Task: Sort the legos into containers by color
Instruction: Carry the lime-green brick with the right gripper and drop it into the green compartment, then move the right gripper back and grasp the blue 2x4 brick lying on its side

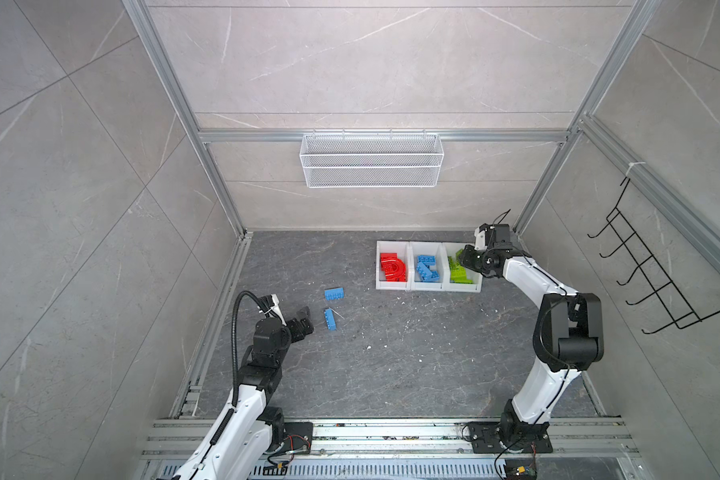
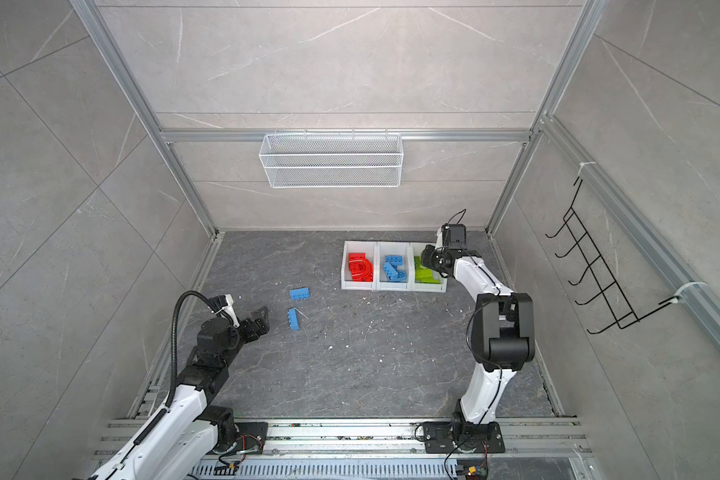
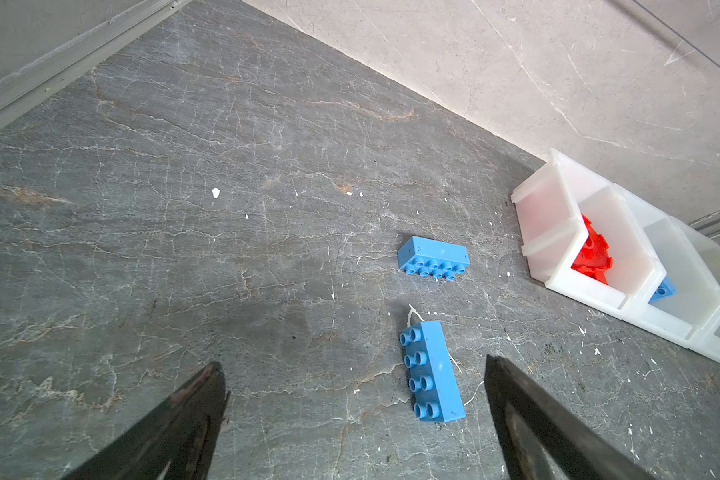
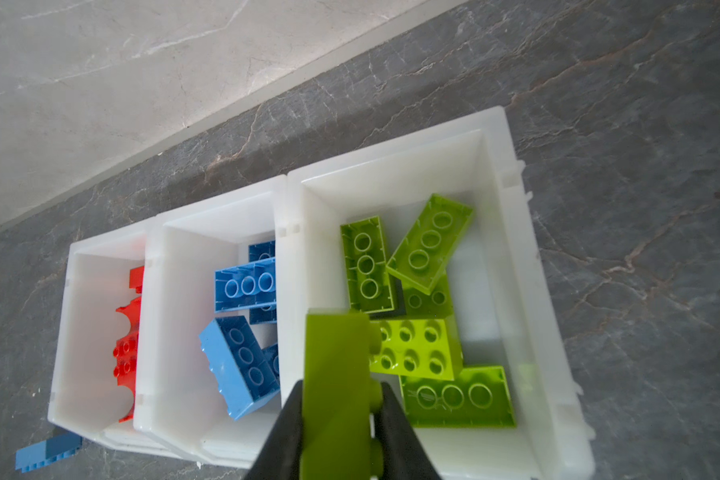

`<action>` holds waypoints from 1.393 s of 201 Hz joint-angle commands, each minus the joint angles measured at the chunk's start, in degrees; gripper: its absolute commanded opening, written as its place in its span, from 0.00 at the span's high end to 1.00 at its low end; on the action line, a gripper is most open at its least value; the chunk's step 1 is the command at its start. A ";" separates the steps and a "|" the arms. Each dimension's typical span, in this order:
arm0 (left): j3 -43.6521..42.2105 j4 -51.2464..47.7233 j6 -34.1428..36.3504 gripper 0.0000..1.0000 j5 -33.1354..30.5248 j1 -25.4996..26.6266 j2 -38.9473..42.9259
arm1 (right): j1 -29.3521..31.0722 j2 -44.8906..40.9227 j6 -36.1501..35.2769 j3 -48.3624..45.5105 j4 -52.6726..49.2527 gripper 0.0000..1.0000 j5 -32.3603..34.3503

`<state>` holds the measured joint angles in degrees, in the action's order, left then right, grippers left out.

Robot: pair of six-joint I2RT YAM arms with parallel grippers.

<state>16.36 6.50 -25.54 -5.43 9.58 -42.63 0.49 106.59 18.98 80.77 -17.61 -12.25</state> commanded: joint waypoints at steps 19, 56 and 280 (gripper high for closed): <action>0.53 1.67 0.76 0.01 -0.18 -0.31 -0.08 | 0.04 0.31 -2.53 3.27 -3.43 0.44 0.65; 0.68 1.26 0.97 0.01 -0.83 -0.27 0.31 | 0.86 -5.36 -1.70 0.06 -1.95 0.38 -0.68; -0.54 0.53 -1.16 0.00 -3.60 -0.45 3.18 | 56.98 18.05 10.93 12.53 4.74 0.35 22.39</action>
<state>15.84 5.21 -26.00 -8.88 9.34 -38.98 57.39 122.02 31.35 88.60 -8.95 9.65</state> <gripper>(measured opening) 0.994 0.651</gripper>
